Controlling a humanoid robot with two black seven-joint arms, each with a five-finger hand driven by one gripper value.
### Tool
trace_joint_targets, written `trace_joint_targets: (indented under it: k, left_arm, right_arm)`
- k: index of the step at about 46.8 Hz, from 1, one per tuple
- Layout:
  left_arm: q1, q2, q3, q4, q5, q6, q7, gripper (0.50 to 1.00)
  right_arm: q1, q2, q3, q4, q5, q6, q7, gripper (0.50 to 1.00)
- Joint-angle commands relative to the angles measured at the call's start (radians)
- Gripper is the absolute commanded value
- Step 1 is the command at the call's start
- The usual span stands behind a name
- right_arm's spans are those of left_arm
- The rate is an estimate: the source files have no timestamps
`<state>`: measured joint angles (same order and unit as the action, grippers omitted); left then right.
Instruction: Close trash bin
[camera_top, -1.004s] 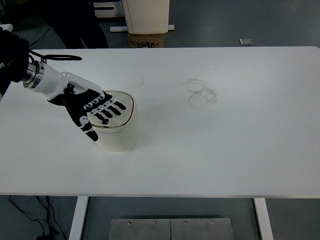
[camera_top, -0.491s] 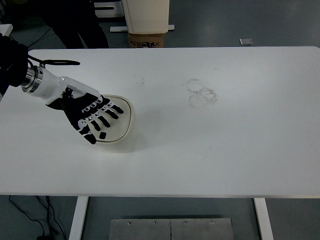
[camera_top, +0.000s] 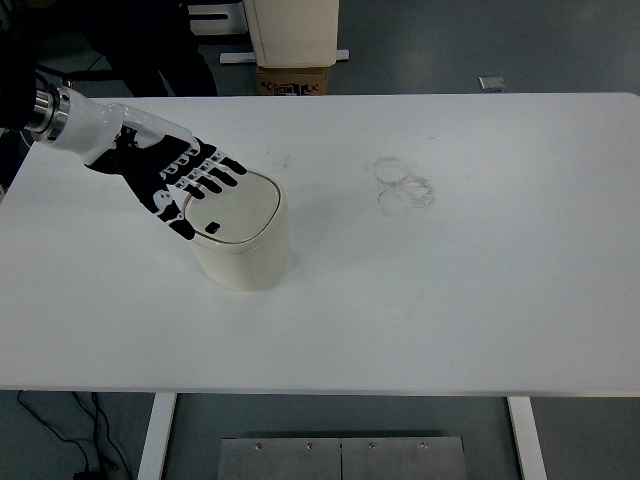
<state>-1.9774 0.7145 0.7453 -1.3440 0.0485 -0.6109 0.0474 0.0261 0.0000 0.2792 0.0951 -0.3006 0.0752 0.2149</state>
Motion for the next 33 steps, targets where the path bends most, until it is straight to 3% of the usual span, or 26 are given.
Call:
trace_joint_targets:
  k: [1, 19, 26, 33]
  left_arm:
    - [0.003, 0.0, -0.009, 0.025, -0.006, 0.0, 0.0, 1.0]
    - [0.103, 0.031, -0.087, 0.241, -0.114, 0.0, -0.011, 1.0]
    - [0.213, 0.043, -0.211, 0.327, -0.118, 0.0, -0.012, 1.0]
    - [0.373, 0.042, -0.398, 0.446, -0.119, 0.077, -0.014, 1.0]
  right_arm:
    - [0.0, 0.0, 0.0, 0.0, 0.0, 0.0, 0.0, 0.991]
    - [0.0, 0.0, 0.0, 0.0, 0.0, 0.0, 0.0, 0.991]
    - [0.0, 0.0, 0.0, 0.0, 0.0, 0.0, 0.0, 0.991]
    - [0.0, 0.0, 0.0, 0.0, 0.0, 0.0, 0.0, 0.991]
